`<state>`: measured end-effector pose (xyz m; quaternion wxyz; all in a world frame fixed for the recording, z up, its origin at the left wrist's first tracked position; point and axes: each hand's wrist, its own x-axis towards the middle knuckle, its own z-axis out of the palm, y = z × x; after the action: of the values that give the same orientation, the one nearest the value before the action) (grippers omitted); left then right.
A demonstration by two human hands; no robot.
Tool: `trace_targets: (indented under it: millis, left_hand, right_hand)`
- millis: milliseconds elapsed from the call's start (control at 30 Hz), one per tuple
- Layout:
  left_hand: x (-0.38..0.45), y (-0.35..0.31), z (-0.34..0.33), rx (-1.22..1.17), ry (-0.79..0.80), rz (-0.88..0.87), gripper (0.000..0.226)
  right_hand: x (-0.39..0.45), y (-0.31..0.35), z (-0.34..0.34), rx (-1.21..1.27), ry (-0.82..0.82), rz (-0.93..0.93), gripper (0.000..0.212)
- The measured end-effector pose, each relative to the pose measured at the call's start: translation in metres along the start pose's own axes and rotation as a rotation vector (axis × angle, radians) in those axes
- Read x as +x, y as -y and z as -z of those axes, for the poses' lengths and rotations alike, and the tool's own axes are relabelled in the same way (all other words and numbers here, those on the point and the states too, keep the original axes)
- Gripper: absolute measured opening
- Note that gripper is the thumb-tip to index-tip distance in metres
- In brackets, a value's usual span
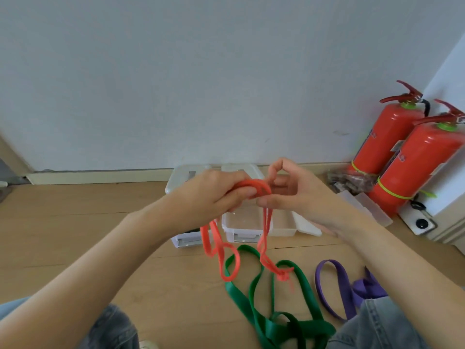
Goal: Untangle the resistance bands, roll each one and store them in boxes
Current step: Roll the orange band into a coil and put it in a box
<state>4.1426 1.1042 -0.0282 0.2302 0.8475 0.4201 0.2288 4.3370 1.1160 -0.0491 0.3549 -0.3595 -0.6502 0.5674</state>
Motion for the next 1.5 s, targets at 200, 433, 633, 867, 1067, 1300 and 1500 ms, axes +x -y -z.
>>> trace_targets:
  millis: [200,433,633,867,1067,1300,1500]
  left_hand:
    - [0.001,0.004,-0.003,-0.046,0.042,0.036,0.02]
    - [-0.003,0.014,0.005,-0.129,0.221,0.163,0.022]
    - [-0.002,0.006,-0.008,0.243,-0.395,-0.021,0.031]
    - [-0.002,0.006,-0.021,0.304,-0.175,0.028,0.028]
    - [-0.004,0.008,-0.01,0.187,-0.213,0.021,0.024]
    - [-0.003,0.011,-0.032,0.159,0.014,0.05,0.023]
    - [-0.007,0.021,-0.024,-0.217,0.115,0.165,0.013]
  right_hand:
    - [0.001,0.007,-0.001,-0.114,0.012,0.097,0.025]
    - [0.0,0.008,0.013,-0.159,-0.09,0.117,0.015]
    - [0.001,0.01,0.01,-0.043,-0.028,0.07,0.017]
    - [0.0,0.008,0.015,0.014,-0.138,0.164,0.021]
    - [-0.003,0.013,0.021,-0.025,-0.022,0.068,0.022]
    - [0.003,0.004,0.0,-0.252,0.021,0.028,0.024]
    - [0.0,0.005,0.018,-0.187,-0.101,0.05,0.018]
